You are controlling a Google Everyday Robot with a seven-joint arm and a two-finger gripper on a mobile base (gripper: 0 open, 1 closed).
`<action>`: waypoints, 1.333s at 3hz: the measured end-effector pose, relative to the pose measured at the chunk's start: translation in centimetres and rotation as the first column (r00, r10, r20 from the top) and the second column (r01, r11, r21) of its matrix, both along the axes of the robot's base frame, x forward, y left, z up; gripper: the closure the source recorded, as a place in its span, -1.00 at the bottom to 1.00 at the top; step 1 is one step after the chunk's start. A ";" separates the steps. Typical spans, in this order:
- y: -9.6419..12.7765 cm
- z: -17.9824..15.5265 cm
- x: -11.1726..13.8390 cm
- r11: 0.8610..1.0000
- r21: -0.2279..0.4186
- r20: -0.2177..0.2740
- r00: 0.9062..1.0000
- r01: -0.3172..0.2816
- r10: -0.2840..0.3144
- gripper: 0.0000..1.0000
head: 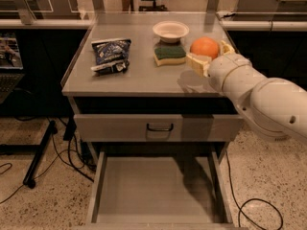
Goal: Pick orange from middle drawer and place on counter
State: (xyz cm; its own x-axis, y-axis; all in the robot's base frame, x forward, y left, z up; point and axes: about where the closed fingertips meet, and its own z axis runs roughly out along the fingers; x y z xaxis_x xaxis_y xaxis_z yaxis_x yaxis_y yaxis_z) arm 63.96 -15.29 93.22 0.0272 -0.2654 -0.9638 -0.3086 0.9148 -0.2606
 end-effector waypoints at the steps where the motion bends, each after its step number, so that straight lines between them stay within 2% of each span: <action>1: 0.2 -0.8 1.5 1.000 0.004 -0.033 0.999 0.010 -0.010 1.00; 2: 0.3 -1.9 2.8 1.000 0.012 -0.073 0.997 0.016 -0.015 1.00; 3: 0.1 -2.2 3.0 1.000 0.010 -0.077 0.997 0.018 -0.017 0.64; 4: 0.2 -2.2 3.0 1.000 0.010 -0.077 0.997 0.018 -0.017 0.01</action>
Offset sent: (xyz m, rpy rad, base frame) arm 0.0454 -0.0002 -0.0339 0.0246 0.1276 -0.0278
